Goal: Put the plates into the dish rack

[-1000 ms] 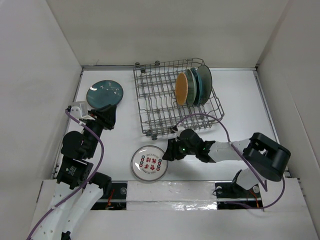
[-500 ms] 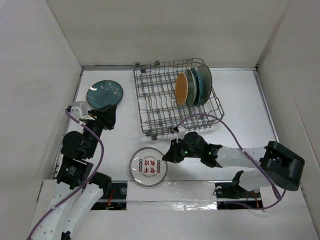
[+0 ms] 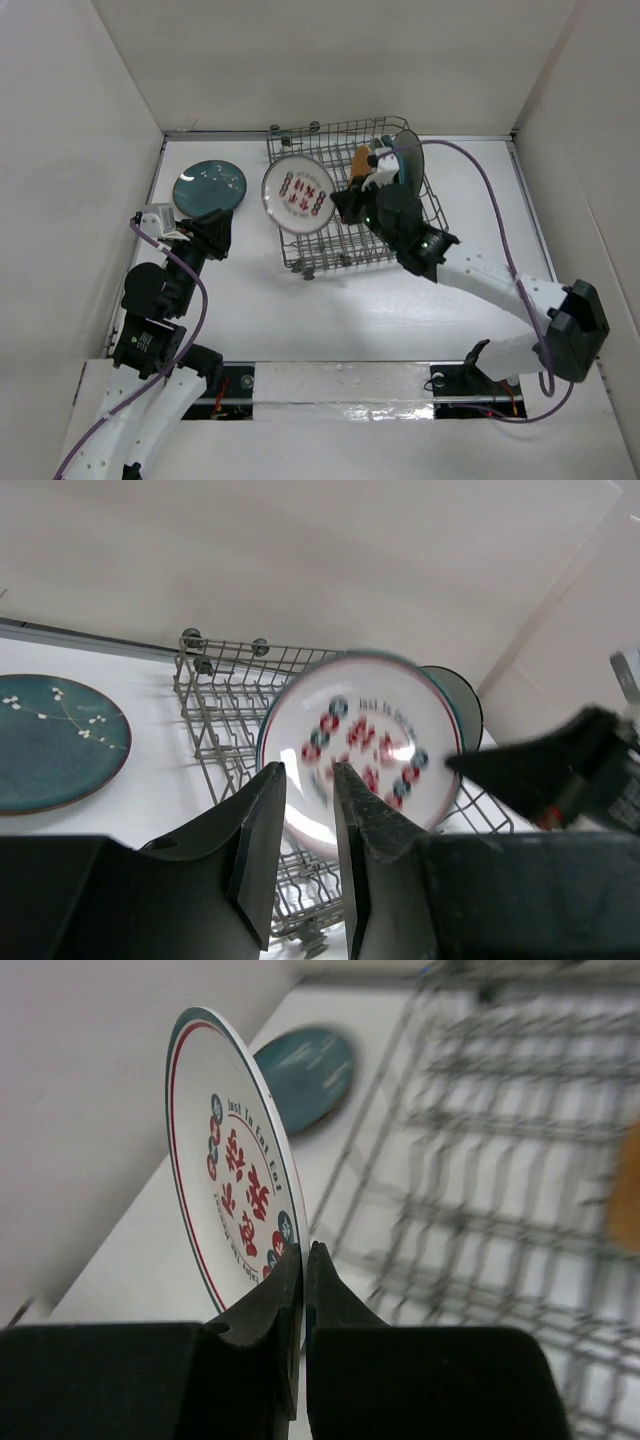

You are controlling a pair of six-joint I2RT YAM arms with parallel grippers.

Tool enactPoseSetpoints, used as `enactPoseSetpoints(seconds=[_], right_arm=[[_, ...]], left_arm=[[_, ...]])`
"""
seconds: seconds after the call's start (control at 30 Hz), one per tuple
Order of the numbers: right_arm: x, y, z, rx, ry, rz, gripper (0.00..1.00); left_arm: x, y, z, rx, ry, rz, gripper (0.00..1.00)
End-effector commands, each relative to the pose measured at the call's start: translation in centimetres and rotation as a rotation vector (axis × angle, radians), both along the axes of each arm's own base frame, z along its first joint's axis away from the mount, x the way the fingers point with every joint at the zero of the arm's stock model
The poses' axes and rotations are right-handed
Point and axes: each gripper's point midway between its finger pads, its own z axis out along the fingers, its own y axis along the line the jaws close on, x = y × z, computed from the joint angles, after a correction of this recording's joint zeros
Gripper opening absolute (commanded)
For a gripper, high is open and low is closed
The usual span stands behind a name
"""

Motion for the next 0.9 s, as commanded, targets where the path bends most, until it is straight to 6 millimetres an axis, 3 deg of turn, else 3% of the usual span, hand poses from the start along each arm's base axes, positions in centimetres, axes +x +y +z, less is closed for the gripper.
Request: enactPoseSetpoints(seconds=[0.0, 0.07, 0.1, 0.13, 0.27, 0.33, 0.37, 0.6, 0.87], right_arm=[[7.2, -4.1, 1.2, -0.160, -0.078, -0.372, 0.00], [9.7, -6.4, 1.2, -0.245, -0.102, -0.516, 0.00], [10.7, -6.8, 2.4, -0.247, -0.118, -0.564, 0.00], [12.1, -7.5, 1.0, -0.309, -0.108, -0.609, 0.00], [14.6, -9.6, 0.3, -0.396, -0.106, -0.740, 0.00], [15.1, -9.4, 0.2, -0.419, -0.107, -0.753, 0.00], [15.8, -9.9, -1.0, -0.457, -0.093, -0.775, 0.00], [16.7, -9.9, -3.6, -0.509, -0.061, -0.791, 0.00], [16.9, -8.0, -7.9, -0.571, -0.009, -0.744, 0.00]], left_arm=[[-0.1, -0.1, 0.8, -0.003, -0.038, -0.006, 0.23], [-0.2, 0.0, 1.0, -0.007, -0.046, -0.002, 0.23], [-0.2, 0.1, 1.0, -0.004, -0.043, 0.000, 0.23], [-0.2, 0.1, 1.1, -0.007, -0.046, -0.002, 0.23], [-0.3, -0.1, 1.1, -0.006, -0.046, -0.008, 0.23], [-0.2, -0.2, 0.9, -0.003, -0.043, -0.014, 0.23], [-0.2, -0.2, 1.0, -0.005, -0.044, -0.014, 0.23], [-0.1, -0.2, 0.8, -0.001, -0.037, -0.012, 0.23], [0.2, -0.2, 0.5, 0.002, -0.025, -0.005, 0.23]])
